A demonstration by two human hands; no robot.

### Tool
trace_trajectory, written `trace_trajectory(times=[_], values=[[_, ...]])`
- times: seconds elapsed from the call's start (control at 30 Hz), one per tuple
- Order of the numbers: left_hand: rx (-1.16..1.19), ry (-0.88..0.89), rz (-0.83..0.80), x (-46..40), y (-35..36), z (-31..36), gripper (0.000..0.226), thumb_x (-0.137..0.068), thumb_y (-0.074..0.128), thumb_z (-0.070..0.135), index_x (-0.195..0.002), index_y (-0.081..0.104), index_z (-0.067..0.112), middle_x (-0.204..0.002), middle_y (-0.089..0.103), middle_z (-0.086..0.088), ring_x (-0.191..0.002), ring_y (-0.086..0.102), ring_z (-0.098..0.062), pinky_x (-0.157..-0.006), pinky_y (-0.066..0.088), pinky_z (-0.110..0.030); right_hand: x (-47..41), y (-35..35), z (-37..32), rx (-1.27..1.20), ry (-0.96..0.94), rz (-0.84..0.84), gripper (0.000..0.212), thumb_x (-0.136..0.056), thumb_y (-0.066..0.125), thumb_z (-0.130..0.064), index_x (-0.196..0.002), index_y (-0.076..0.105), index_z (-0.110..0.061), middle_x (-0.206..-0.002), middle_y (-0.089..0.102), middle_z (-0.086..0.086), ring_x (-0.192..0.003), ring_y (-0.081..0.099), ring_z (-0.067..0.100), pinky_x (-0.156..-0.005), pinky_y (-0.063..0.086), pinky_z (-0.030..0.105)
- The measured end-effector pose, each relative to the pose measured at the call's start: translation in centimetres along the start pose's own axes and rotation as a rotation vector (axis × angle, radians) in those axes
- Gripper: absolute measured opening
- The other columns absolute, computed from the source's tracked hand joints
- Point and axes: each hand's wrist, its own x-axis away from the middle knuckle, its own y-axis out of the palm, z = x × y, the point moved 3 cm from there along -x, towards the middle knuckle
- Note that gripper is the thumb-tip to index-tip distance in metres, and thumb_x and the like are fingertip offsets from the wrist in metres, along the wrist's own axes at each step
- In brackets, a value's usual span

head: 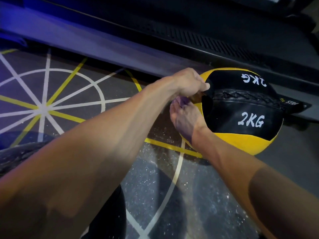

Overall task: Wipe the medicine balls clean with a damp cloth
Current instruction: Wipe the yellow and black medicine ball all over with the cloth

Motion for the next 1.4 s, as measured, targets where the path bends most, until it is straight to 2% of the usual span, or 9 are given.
trace_trajectory(times=[0.17, 0.3, 0.53, 0.77, 0.93, 1.03, 1.1, 1.23, 1.4], values=[[0.038, -0.018, 0.001, -0.3, 0.1, -0.5, 0.018, -0.098, 0.069, 0.036, -0.101, 0.078, 0.021, -0.108, 0.075, 0.0, -0.107, 0.067, -0.016, -0.096, 0.052, -0.033, 2.1, 3.2, -7.5, 0.152, -0.177, -0.253, 0.062, -0.107, 0.034, -0.048, -0.158, 0.032, -0.012, -0.164, 0.029, 0.018, -0.154, 0.004, 0.048, -0.122, -0.008, 0.063], [0.068, -0.026, -0.048, -0.3, 1.0, -1.3, 0.022, -0.098, 0.068, 0.042, -0.099, 0.075, 0.022, -0.126, 0.071, -0.004, -0.121, 0.062, -0.021, -0.099, 0.047, -0.036, 6.3, 7.5, -9.9, 0.204, -0.265, -0.44, 0.042, -0.106, 0.041, -0.035, -0.133, 0.064, -0.012, -0.118, 0.07, 0.022, -0.145, 0.037, 0.045, -0.115, -0.019, 0.067], [0.084, 0.022, 0.065, 0.4, 1.4, -2.2, 0.027, -0.099, 0.066, 0.042, -0.092, 0.074, 0.018, -0.101, 0.072, 0.006, -0.098, 0.061, -0.009, -0.081, 0.041, -0.028, 6.3, 5.2, -4.5, 0.299, 0.017, 0.107, 0.057, -0.103, 0.002, -0.013, -0.151, -0.004, 0.017, -0.16, 0.006, 0.041, -0.157, -0.009, 0.03, -0.118, -0.023, 0.052], [0.033, 0.018, 0.18, 1.6, 1.9, -2.7, 0.037, -0.101, 0.061, 0.048, -0.079, 0.066, 0.019, -0.094, 0.073, -0.007, -0.091, 0.066, -0.024, -0.071, 0.043, -0.034, 12.4, 8.0, -5.7, -0.114, -0.301, -0.094, 0.059, -0.107, 0.014, -0.021, -0.158, 0.007, 0.008, -0.167, 0.006, 0.025, -0.156, -0.005, 0.04, -0.121, -0.018, 0.051], [-0.114, 0.114, 0.326, 2.9, 2.9, -1.0, 0.017, -0.102, 0.061, 0.035, -0.112, 0.07, 0.025, -0.117, 0.073, 0.002, -0.109, 0.065, -0.017, -0.084, 0.046, -0.032, 16.2, 12.3, -7.0, -1.317, 0.418, 0.069, 0.037, -0.093, 0.046, -0.011, -0.121, 0.069, -0.021, -0.122, 0.07, 0.001, -0.117, 0.065, 0.023, -0.105, 0.052, 0.039], [-0.23, 0.335, 0.266, 2.9, 4.3, 0.1, 0.05, -0.1, 0.065, 0.028, -0.147, 0.051, 0.033, -0.149, 0.056, 0.009, -0.138, 0.049, -0.012, -0.113, 0.04, -0.034, 17.0, 13.3, -9.5, -2.301, 1.286, -0.192, 0.028, -0.102, 0.044, -0.002, -0.089, 0.067, -0.009, -0.074, 0.071, 0.006, -0.066, 0.069, 0.018, -0.059, 0.051, 0.027], [-0.355, 0.397, 0.165, 2.6, 5.5, 0.2, 0.056, -0.1, 0.066, 0.032, -0.153, 0.046, 0.036, -0.161, 0.042, 0.006, -0.147, 0.039, -0.015, -0.122, 0.031, -0.043, 15.5, 13.8, -10.8, -2.742, 1.511, -0.198, 0.031, -0.097, 0.04, 0.003, -0.078, 0.064, -0.003, -0.061, 0.066, 0.01, -0.048, 0.062, 0.017, -0.047, 0.047, 0.024], [-0.45, 0.396, 0.165, 2.0, 6.4, -0.3, 0.061, -0.097, 0.065, 0.051, -0.153, 0.043, 0.04, -0.165, 0.034, 0.007, -0.151, 0.035, -0.016, -0.122, 0.03, -0.047, 10.0, 12.9, -10.0, -3.433, 1.594, 0.089, 0.034, -0.104, 0.032, -0.005, -0.114, 0.058, 0.014, -0.113, 0.063, 0.033, -0.105, 0.064, 0.039, -0.101, 0.05, 0.045], [-0.489, 0.375, 0.21, 1.6, 5.9, -0.9, 0.068, -0.089, 0.075, 0.053, -0.148, 0.045, 0.04, -0.159, 0.045, 0.007, -0.142, 0.047, -0.021, -0.113, 0.041, -0.044, 7.5, 11.2, -8.8, -3.61, 1.596, 0.174, 0.044, -0.108, 0.017, -0.007, -0.13, 0.051, 0.01, -0.128, 0.058, 0.034, -0.122, 0.056, 0.041, -0.11, 0.044, 0.042]])
